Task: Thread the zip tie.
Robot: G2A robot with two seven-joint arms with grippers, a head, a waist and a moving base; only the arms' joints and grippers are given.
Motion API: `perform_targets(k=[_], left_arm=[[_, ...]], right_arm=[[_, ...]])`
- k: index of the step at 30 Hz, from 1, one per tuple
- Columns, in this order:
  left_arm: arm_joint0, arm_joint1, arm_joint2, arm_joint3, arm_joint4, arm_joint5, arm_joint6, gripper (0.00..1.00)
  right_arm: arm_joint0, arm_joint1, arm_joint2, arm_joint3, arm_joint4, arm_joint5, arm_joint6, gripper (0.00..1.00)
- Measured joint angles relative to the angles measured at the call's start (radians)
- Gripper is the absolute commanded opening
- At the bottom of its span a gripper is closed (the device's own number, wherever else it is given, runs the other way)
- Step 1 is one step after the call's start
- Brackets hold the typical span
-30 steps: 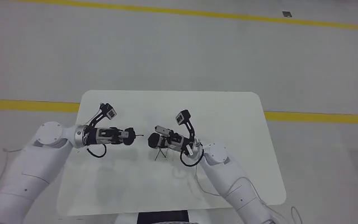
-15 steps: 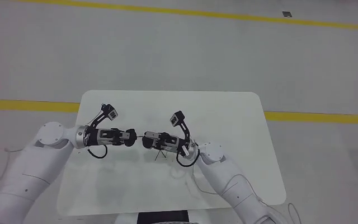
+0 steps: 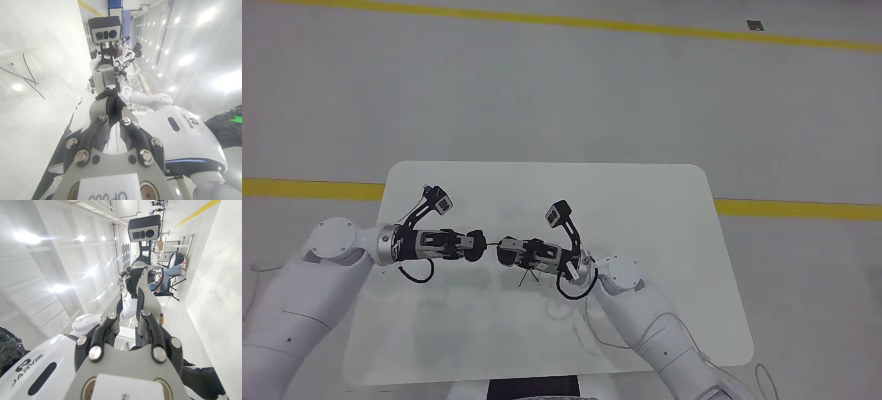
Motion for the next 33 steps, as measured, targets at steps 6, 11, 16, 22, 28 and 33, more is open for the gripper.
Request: perform_targets(k=[6,11,16,22,28,33], left_arm=[[0.0,0.0,0.0,0.0,0.0,0.0,0.0,0.0],[0.0,0.0,0.0,0.0,0.0,0.0,0.0,0.0],[0.0,0.0,0.0,0.0,0.0,0.0,0.0,0.0],[0.0,0.0,0.0,0.0,0.0,0.0,0.0,0.0],[0.0,0.0,0.0,0.0,0.0,0.0,0.0,0.0],[0.0,0.0,0.0,0.0,0.0,0.0,0.0,0.0]], right_arm=[[0.001,-0.006,-0.001,0.008,-0.011,0.0,-0.013,0.13],[0.001,-0.01,0.003,0.011,-0.011,0.0,-0.014,0.12],[-0.001,-0.014,0.009,0.011,-0.01,0.0,-0.008,0.08],[-0.001,-0.018,0.015,0.014,-0.009,0.0,-0.002,0.06],[-0.001,-0.022,0.02,0.017,-0.01,0.0,0.003,0.07],[0.0,-0.025,0.026,0.021,-0.012,0.0,0.006,0.07]])
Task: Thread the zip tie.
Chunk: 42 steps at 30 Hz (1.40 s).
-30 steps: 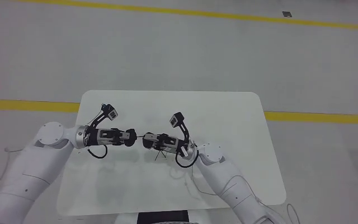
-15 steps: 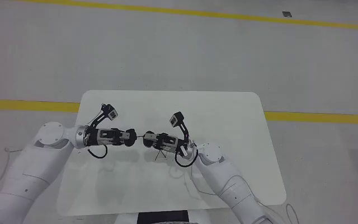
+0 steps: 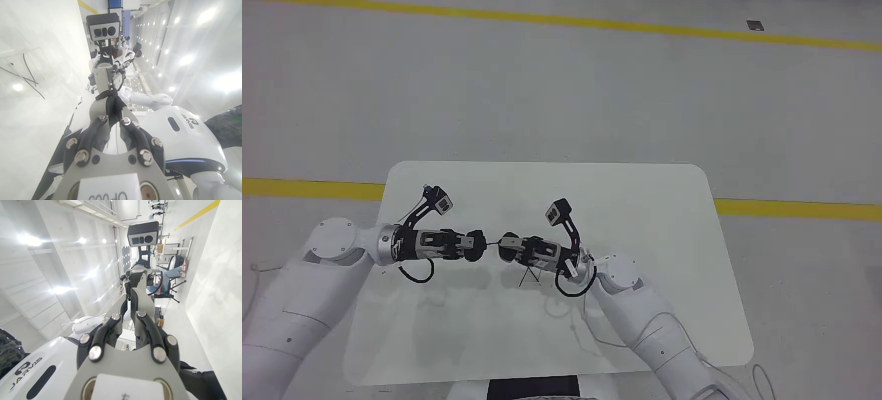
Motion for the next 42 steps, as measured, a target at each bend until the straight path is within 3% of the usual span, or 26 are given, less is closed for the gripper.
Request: perform_targets(k=[9,12,24,26,27,42], left_arm=[[0.0,0.0,0.0,0.0,0.0,0.0,0.0,0.0],[0.0,0.0,0.0,0.0,0.0,0.0,0.0,0.0],[0.0,0.0,0.0,0.0,0.0,0.0,0.0,0.0],[0.0,0.0,0.0,0.0,0.0,0.0,0.0,0.42],[0.0,0.0,0.0,0.0,0.0,0.0,0.0,1.0],[0.01,0.003,0.012,-0.03,0.018,0.016,0.046,1.0]], right_arm=[[-0.001,-0.004,0.01,0.007,0.0,0.0,0.005,0.06],[-0.001,-0.005,0.013,0.008,-0.002,0.0,0.007,0.0],[-0.006,-0.007,0.026,0.001,-0.021,0.0,0.009,0.0],[-0.009,-0.008,0.029,-0.001,-0.025,0.0,0.008,0.0],[-0.011,-0.008,0.03,-0.003,-0.026,0.0,0.008,0.0],[-0.032,-0.016,0.057,-0.004,-0.007,0.0,-0.014,0.0]])
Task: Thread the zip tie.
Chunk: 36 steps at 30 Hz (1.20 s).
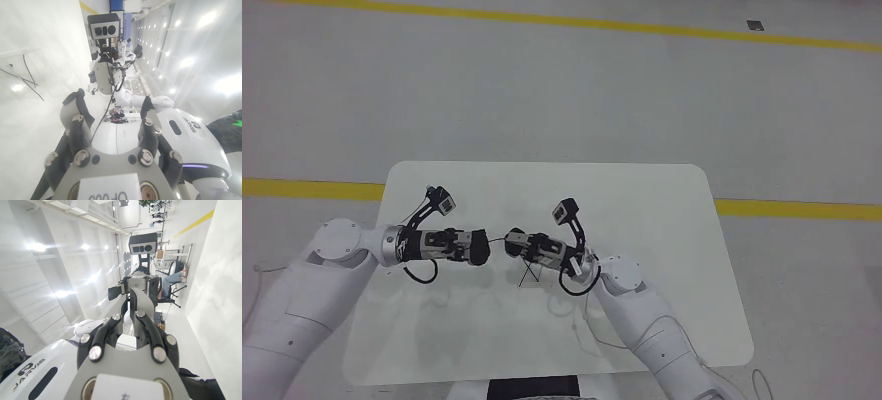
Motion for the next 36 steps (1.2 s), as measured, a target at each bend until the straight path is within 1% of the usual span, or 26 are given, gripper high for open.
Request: perform_targets(k=[8,14,20,27,36], left_arm=[[0.001,0.004,0.004,0.004,-0.001,-0.002,0.003,1.0],[-0.002,0.004,0.022,0.005,0.002,0.001,0.003,1.0],[-0.007,0.003,0.038,0.017,-0.003,-0.001,0.002,1.0],[-0.014,-0.001,0.063,0.022,-0.034,-0.008,-0.006,1.0],[-0.029,-0.007,0.1,0.036,-0.046,-0.019,-0.005,1.0]], right_arm=[[-0.002,-0.007,0.011,0.003,0.025,0.0,0.002,0.0],[-0.001,-0.014,0.013,-0.001,0.034,0.0,0.009,0.0],[-0.001,-0.021,0.014,-0.012,0.04,0.0,0.017,0.0],[-0.004,-0.027,0.011,-0.01,0.047,0.0,0.028,0.0],[-0.002,-0.034,0.005,-0.003,0.048,0.0,0.033,0.0]])
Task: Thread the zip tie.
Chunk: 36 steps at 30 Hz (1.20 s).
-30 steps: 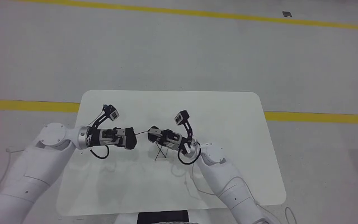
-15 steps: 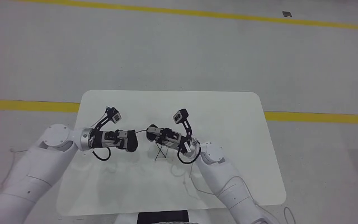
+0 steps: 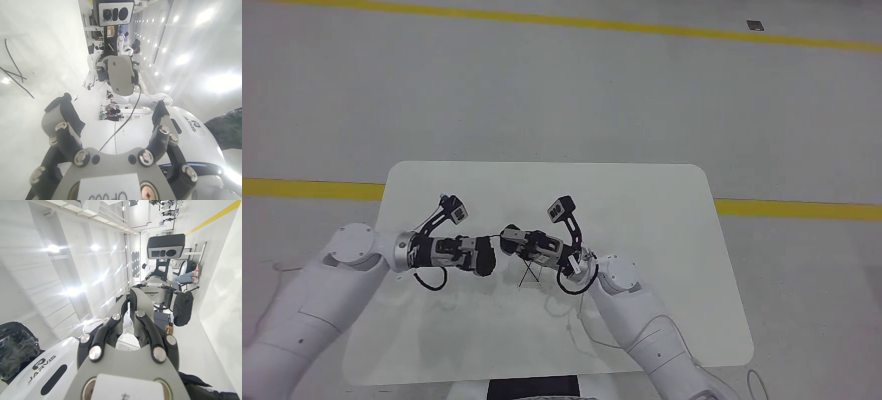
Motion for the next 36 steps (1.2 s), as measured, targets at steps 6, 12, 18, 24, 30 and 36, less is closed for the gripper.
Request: perform_targets(k=[6,12,18,24,30,36], left_arm=[[-0.008,-0.002,0.011,0.009,-0.014,-0.006,0.001,0.93],[-0.014,0.0,0.008,0.02,-0.025,-0.011,0.005,0.38],[-0.013,0.004,0.004,0.023,-0.004,-0.015,0.02,0.24],[-0.014,0.006,0.01,0.021,0.018,-0.014,0.031,0.16],[-0.015,0.008,0.011,0.024,0.03,-0.018,0.045,0.14],[-0.016,0.01,0.01,0.024,0.023,-0.016,0.043,0.15]], right_arm=[[0.003,-0.002,-0.005,0.01,-0.009,0.0,0.005,0.0],[0.006,0.0,-0.006,0.016,-0.061,0.0,-0.014,0.0],[0.003,0.006,0.003,0.014,-0.114,0.0,-0.022,0.0],[0.003,0.015,0.009,0.01,-0.164,0.0,-0.022,0.0],[0.002,0.024,0.011,0.002,-0.188,0.0,-0.015,0.0],[0.003,0.031,0.006,0.001,-0.199,0.001,-0.011,0.0]])
